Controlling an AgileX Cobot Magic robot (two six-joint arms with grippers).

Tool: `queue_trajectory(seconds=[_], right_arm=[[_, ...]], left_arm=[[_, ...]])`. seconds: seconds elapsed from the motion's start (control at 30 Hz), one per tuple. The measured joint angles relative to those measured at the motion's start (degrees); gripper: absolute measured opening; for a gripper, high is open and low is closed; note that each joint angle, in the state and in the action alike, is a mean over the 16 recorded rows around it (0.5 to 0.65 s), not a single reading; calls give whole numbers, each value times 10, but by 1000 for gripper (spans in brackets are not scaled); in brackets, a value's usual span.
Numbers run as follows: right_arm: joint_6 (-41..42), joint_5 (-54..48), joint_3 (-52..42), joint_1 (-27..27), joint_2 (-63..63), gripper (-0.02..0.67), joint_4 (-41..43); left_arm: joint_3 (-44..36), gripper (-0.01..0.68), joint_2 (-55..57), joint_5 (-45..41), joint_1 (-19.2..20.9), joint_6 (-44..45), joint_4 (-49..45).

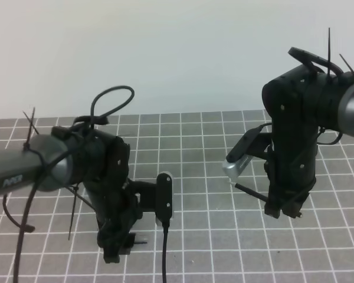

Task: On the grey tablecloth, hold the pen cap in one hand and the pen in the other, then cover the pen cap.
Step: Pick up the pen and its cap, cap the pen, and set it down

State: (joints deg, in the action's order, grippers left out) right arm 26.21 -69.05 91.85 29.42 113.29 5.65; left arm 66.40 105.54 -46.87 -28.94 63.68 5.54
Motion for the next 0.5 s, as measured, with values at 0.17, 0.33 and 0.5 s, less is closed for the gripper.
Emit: queue_trajectory(seconds=[0.17,0.33,0.5], right_arm=[[-6,0,0,-4,0,64,-4],[-13,0,0,-4,0,64,-6],[-20,0,0,-4,-1,64,-3]], left_arm=[[0,361,15,7,0,7,3],[1,272,24,9,0,12,5],[5,177,27,-3,0,13,5]])
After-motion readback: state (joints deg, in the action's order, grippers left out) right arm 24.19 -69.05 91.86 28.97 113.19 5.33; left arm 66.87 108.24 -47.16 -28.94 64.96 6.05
